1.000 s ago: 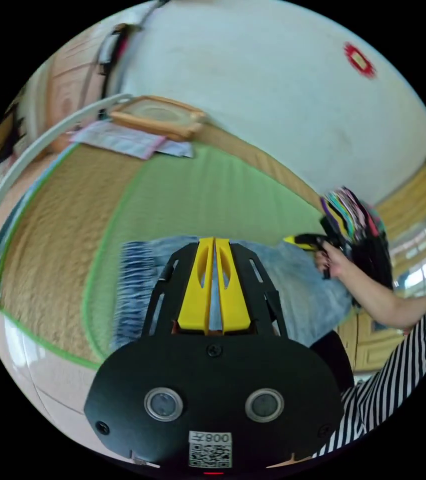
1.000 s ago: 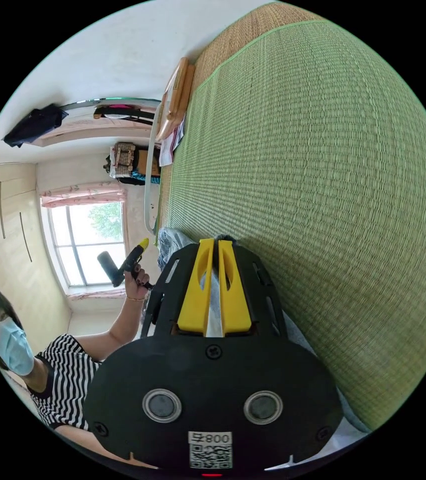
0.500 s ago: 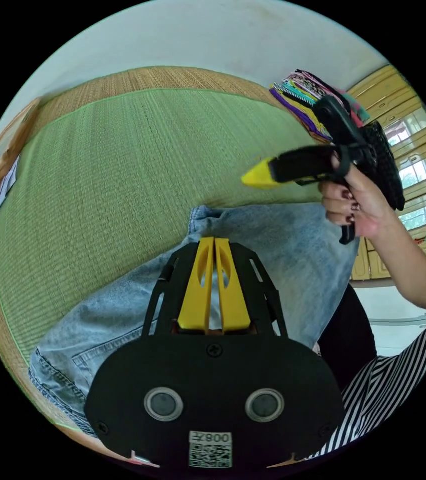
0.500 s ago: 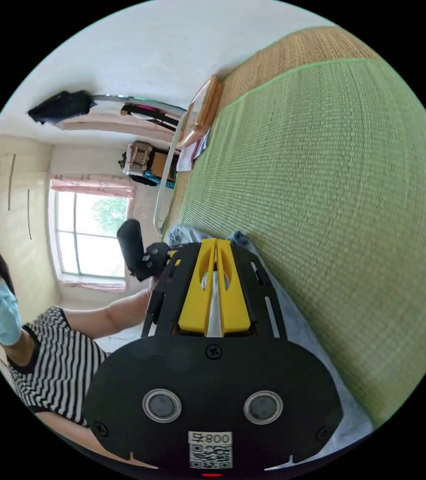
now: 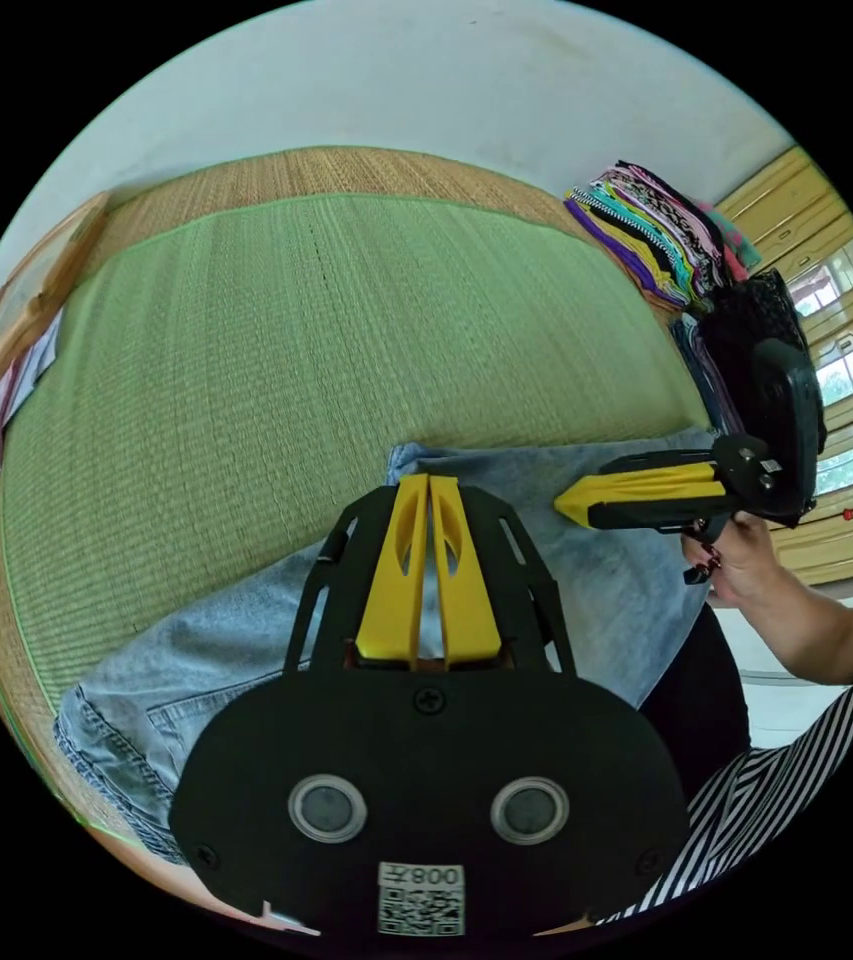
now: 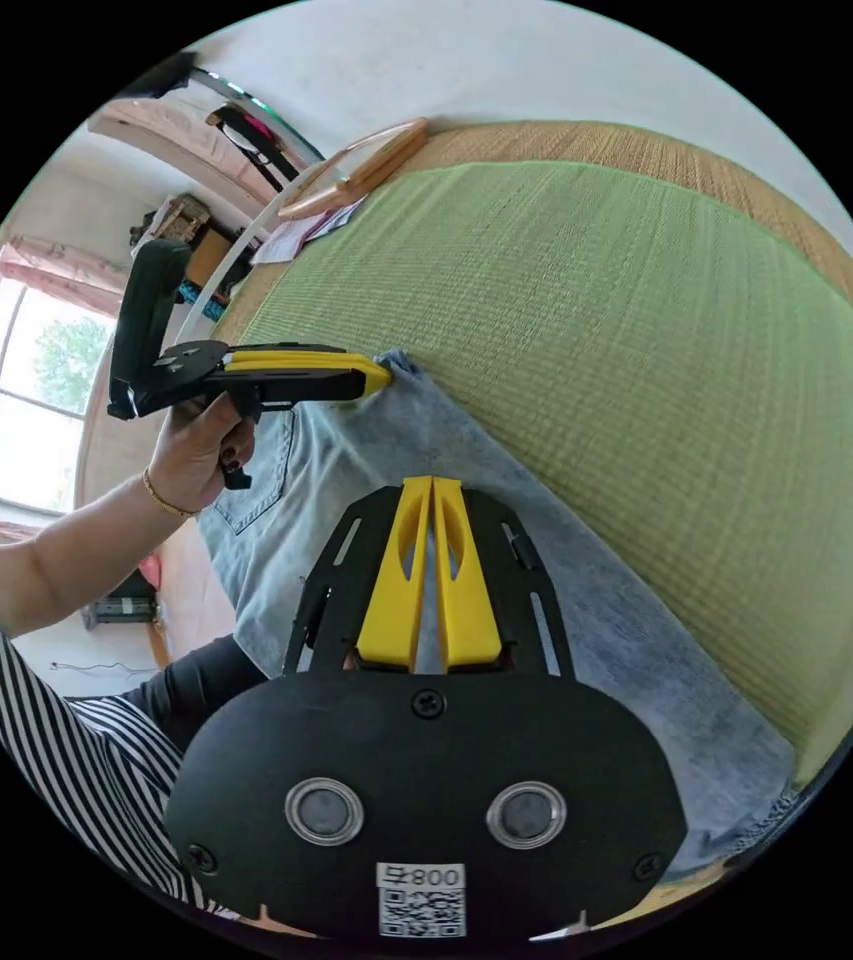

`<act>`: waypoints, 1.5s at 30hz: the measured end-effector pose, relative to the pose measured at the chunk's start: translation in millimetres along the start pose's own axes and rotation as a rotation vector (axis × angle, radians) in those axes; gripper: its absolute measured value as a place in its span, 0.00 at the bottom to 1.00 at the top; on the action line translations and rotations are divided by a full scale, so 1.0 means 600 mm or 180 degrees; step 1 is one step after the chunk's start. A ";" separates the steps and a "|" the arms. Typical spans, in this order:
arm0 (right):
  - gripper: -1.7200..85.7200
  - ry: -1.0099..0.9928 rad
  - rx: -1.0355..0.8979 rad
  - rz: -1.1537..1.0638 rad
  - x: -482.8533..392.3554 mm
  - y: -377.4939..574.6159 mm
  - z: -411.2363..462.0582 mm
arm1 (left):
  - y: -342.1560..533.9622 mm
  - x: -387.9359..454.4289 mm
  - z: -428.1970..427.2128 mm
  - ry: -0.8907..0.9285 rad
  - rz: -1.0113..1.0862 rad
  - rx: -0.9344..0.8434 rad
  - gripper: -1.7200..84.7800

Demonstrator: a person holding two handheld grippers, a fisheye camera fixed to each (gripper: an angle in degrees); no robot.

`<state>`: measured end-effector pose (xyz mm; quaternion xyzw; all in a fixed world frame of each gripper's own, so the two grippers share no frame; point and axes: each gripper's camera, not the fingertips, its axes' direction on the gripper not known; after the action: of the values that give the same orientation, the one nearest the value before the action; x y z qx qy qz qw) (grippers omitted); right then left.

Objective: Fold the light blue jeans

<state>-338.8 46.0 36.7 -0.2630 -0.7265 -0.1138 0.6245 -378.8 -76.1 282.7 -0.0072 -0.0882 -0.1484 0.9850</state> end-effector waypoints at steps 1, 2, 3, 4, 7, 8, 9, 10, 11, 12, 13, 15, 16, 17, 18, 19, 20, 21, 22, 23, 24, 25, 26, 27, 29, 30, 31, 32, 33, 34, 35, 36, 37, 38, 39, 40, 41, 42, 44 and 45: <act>0.02 0.0126 0.0069 0.0035 0.002 0.014 -0.009 | -0.009 0.010 0.000 -0.0061 -0.0005 0.0032 0.02; 0.02 0.0267 0.0126 0.0129 0.009 0.028 -0.013 | -0.014 0.014 0.004 -0.0076 -0.0009 0.0010 0.02; 0.02 0.0318 0.0123 0.0178 0.015 0.035 -0.011 | -0.024 0.019 0.015 -0.0049 -0.0028 -0.0092 0.02; 0.02 0.0266 0.0066 0.0211 0.027 0.046 -0.002 | -0.032 0.025 0.019 -0.0019 -0.0024 -0.0053 0.02; 0.02 0.0038 0.0105 0.0349 0.049 0.068 -0.003 | -0.051 0.043 0.014 0.0010 -0.0084 -0.0080 0.02; 0.02 0.0129 0.0103 0.0341 0.045 0.076 -0.008 | -0.053 0.047 0.010 0.0005 -0.0090 -0.0053 0.02; 0.02 0.0180 0.0121 0.0314 0.040 0.082 -0.012 | -0.053 0.058 0.001 0.0029 -0.0084 0.0020 0.02; 0.02 0.0222 0.0158 0.0240 0.030 0.095 -0.018 | -0.051 0.069 -0.006 0.0077 -0.0081 0.0094 0.02; 0.02 0.0190 0.0186 0.0192 0.022 0.110 -0.020 | -0.050 0.074 -0.007 0.0100 -0.0086 0.0113 0.02; 0.02 0.0156 0.0193 0.0176 0.019 0.118 -0.018 | -0.049 0.084 -0.003 0.0103 -0.0088 0.0068 0.02; 0.02 0.0079 0.0141 0.0143 0.015 0.133 -0.006 | -0.051 0.092 0.012 0.0023 -0.0105 -0.0101 0.02; 0.02 0.0029 -0.0144 0.0091 0.012 0.152 0.031 | -0.057 0.100 0.026 0.0053 -0.0123 -0.0144 0.02; 0.02 0.0027 -0.0196 0.0086 0.008 0.167 0.043 | -0.067 0.102 0.027 0.0131 -0.0191 -0.0207 0.02; 0.02 -0.0015 -0.0102 0.0019 -0.001 0.183 0.036 | -0.073 0.105 0.026 0.0152 -0.0210 -0.0231 0.02; 0.02 -0.0043 -0.0059 -0.0014 -0.007 0.191 0.032 | -0.082 0.114 0.022 0.0099 -0.0210 -0.0191 0.02; 0.02 -0.0090 -0.0010 -0.0073 -0.017 0.206 0.029 | -0.089 0.127 0.017 0.0035 -0.0151 -0.0128 0.02; 0.02 -0.0182 -0.0024 -0.0156 -0.028 0.222 0.033 | -0.093 0.134 0.017 0.0032 -0.0117 -0.0123 0.02; 0.02 -0.0249 -0.0050 -0.0199 -0.033 0.231 0.038 | -0.101 0.145 0.020 0.0057 -0.0065 -0.0161 0.02; 0.02 -0.0390 -0.0145 -0.0290 -0.043 0.250 0.053 | -0.108 0.155 0.027 0.0044 -0.0041 -0.0233 0.02; 0.02 -0.0469 -0.0309 -0.0390 -0.052 0.270 0.077 | -0.112 0.159 0.033 0.0020 -0.0038 -0.0287 0.02; 0.02 -0.0476 -0.0413 -0.0425 -0.055 0.281 0.091 | -0.120 0.167 0.046 -0.0009 -0.0013 -0.0404 0.02; 0.02 -0.0441 -0.0576 -0.0465 -0.058 0.306 0.119 | -0.128 0.174 0.050 0.0013 0.0007 -0.0384 0.02; 0.02 -0.0359 -0.0503 -0.0453 -0.057 0.332 0.127 | -0.133 0.176 0.052 0.0036 -0.0020 -0.0406 0.02; 0.02 -0.0330 -0.0438 -0.0457 -0.054 0.343 0.125 | -0.143 0.184 0.052 0.0049 -0.0075 -0.0416 0.02; 0.02 -0.0375 -0.0494 -0.0502 -0.036 0.381 0.126 | -0.155 0.202 0.043 0.0013 -0.0039 -0.0223 0.02; 0.02 -0.0402 -0.0479 -0.0503 -0.028 0.391 0.125 | -0.166 0.214 0.041 0.0014 -0.0009 -0.0157 0.02; 0.02 -0.0455 -0.0488 -0.0485 -0.010 0.410 0.125 | -0.179 0.224 0.045 -0.0017 -0.0001 -0.0154 0.02; 0.02 -0.0498 -0.0473 -0.0430 0.013 0.431 0.121 | -0.186 0.228 0.048 -0.0051 0.0000 -0.0164 0.02; 0.02 -0.0509 -0.0446 -0.0400 0.025 0.441 0.118 | -0.200 0.235 0.056 -0.0147 -0.0022 -0.0202 0.02; 0.02 -0.0495 -0.0383 -0.0322 0.053 0.464 0.107 | -0.213 0.239 0.067 -0.0227 -0.0060 -0.0275 0.02; 0.02 -0.0469 -0.0282 -0.0231 0.084 0.488 0.092 | -0.220 0.241 0.074 -0.0245 -0.0056 -0.0326 0.02; 0.02 -0.0452 -0.0227 -0.0177 0.101 0.502 0.083 | -0.230 0.245 0.089 -0.0187 -0.0033 -0.0418 0.02; 0.02 -0.0394 -0.0145 -0.0034 0.140 0.531 0.066 | -0.237 0.248 0.093 -0.0102 -0.0115 -0.0360 0.02; 0.02 -0.0332 -0.0073 0.0140 0.183 0.564 0.049 | -0.241 0.249 0.095 -0.0062 -0.0170 -0.0383 0.02; 0.02 -0.0302 -0.0025 0.0231 0.206 0.582 0.039 | -0.248 0.258 0.096 -0.0045 -0.0218 -0.0377 0.02; 0.02 -0.0227 0.0078 0.0432 0.253 0.622 0.019 | -0.255 0.274 0.094 -0.0096 -0.0160 -0.0305 0.02; 0.02 -0.0144 0.0174 0.0643 0.302 0.665 0.001 | -0.258 0.282 0.094 -0.0110 -0.0120 -0.0277 0.02; 0.02 -0.0096 0.0215 0.0748 0.326 0.687 -0.008 | -0.266 0.299 0.097 -0.0088 -0.0051 -0.0245 0.02; 0.02 0.0112 0.0282 0.1152 0.418 0.777 -0.025 | -0.279 0.323 0.112 -0.0023 0.0021 -0.0309 0.02; 0.02 0.0144 0.0250 0.1241 0.440 0.798 -0.024 | -0.288 0.337 0.131 -0.0052 0.0058 -0.0466 0.02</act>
<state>-97.2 502.5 217.0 -0.3715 -0.6515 0.0319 0.6607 -253.0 -297.0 393.3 -0.0812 -0.0850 -0.1454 0.9824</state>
